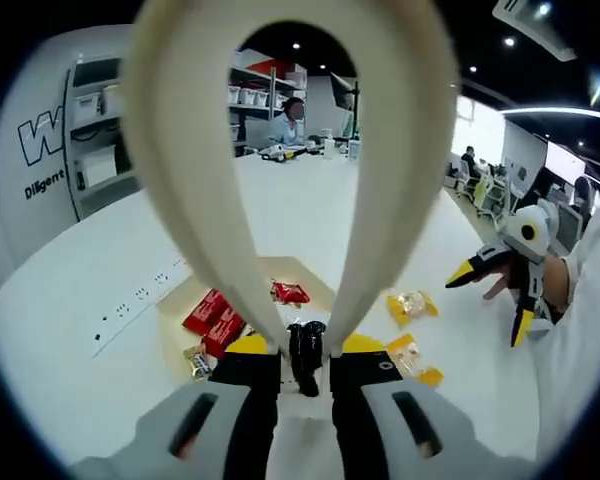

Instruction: Place the target food into the container with the food tongs after gripping and lifting it, then release it inside without dropping or visibly crushing the food.

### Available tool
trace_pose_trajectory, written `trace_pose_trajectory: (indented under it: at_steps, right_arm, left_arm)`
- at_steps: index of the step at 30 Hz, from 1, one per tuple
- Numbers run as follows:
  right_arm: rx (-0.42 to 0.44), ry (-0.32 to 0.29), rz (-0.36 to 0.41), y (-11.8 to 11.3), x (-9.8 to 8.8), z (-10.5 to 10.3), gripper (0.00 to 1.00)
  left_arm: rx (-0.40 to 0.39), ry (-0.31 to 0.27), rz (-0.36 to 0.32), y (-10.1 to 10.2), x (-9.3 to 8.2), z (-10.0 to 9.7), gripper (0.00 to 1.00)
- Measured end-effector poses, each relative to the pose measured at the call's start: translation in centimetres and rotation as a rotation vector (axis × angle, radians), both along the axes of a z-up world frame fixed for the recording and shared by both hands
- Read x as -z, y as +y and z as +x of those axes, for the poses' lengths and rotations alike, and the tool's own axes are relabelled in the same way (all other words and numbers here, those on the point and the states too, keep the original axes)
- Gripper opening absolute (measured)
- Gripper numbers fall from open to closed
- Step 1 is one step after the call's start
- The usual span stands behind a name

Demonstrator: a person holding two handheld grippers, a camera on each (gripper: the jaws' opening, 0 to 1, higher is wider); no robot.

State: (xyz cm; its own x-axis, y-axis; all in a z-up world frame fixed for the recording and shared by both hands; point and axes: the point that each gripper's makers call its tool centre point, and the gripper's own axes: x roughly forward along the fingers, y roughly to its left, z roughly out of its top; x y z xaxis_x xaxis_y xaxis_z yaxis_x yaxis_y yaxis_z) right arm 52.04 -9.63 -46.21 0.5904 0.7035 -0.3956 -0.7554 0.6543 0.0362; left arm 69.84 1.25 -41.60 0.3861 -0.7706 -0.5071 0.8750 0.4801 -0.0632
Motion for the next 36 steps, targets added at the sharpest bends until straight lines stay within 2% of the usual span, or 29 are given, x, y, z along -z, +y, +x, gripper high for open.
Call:
trace_pose_trajectory:
  at_steps: [7, 16, 21, 30, 36]
  right_arm:
    - [0.0, 0.001, -0.002, 0.0, 0.1, 0.0, 0.78]
    - [0.004, 0.002, -0.003, -0.3, 0.1, 0.0, 0.78]
    - [0.005, 0.004, -0.006, -0.4, 0.1, 0.0, 0.78]
    - [0.004, 0.003, -0.01, -0.3, 0.1, 0.0, 0.78]
    - [0.007, 0.004, -0.009, -0.4, 0.1, 0.0, 0.78]
  left_arm:
    - [0.035, -0.01, 0.046, -1.0, 1.3, 1.8, 0.17]
    - [0.078, -0.011, 0.076, -2.0, 2.5, 3.0, 0.17]
    - [0.079, 0.007, 0.072, -2.0, 3.0, 3.6, 0.17]
    - [0.101, -0.009, 0.078, -2.4, 3.3, 4.6, 0.17]
    - [0.113, 0.032, 0.065, -2.9, 3.8, 5.3, 0.17]
